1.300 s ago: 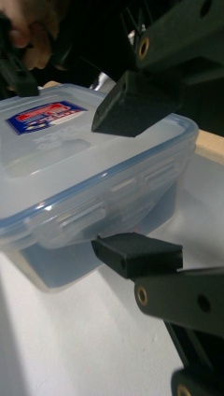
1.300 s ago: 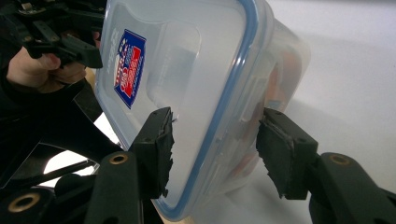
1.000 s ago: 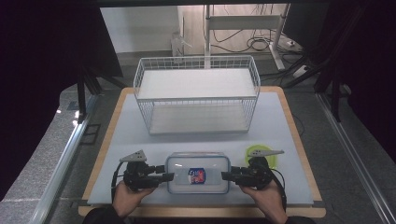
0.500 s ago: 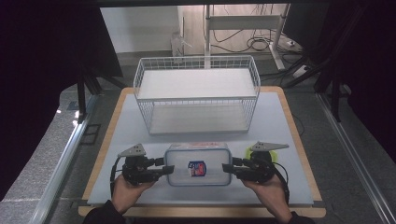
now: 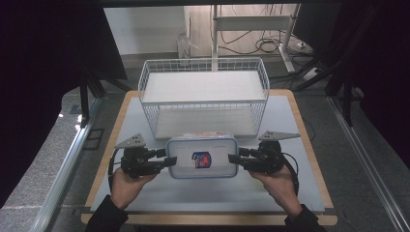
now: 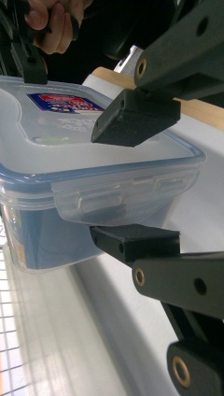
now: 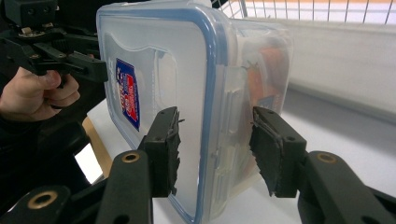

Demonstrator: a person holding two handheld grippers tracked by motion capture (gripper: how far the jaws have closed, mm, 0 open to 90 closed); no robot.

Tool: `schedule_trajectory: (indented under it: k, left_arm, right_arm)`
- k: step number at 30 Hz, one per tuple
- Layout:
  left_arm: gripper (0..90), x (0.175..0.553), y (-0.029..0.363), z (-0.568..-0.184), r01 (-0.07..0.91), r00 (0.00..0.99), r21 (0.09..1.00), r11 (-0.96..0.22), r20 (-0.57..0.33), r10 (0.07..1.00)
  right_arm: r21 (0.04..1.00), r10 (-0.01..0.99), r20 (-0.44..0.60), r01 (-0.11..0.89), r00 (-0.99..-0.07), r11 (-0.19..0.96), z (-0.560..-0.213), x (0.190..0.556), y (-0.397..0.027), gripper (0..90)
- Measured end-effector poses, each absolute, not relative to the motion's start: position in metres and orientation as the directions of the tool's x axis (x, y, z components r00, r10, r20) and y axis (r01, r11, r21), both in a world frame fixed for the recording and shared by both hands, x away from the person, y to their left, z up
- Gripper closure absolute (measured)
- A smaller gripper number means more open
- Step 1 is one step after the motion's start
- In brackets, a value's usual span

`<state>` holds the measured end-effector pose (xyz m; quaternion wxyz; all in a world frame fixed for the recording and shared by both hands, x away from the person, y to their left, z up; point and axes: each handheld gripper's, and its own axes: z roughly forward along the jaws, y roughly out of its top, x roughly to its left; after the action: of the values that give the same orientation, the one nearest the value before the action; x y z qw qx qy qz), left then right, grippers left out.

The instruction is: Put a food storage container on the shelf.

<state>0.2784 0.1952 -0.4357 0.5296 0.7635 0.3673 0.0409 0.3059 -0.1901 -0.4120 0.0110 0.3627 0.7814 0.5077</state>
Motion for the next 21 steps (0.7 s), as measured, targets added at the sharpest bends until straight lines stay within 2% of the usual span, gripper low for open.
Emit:
schedule_trajectory:
  k: [21]
  left_arm:
    - [49.6, 0.32, 0.197, -0.375, 0.476, 0.733, 0.862, -0.175, -0.28, 0.62]
  right_arm:
    - [0.831, 0.569, 0.36, 0.532, -0.739, 0.164, -0.364, 0.348, -0.19, 53.3]
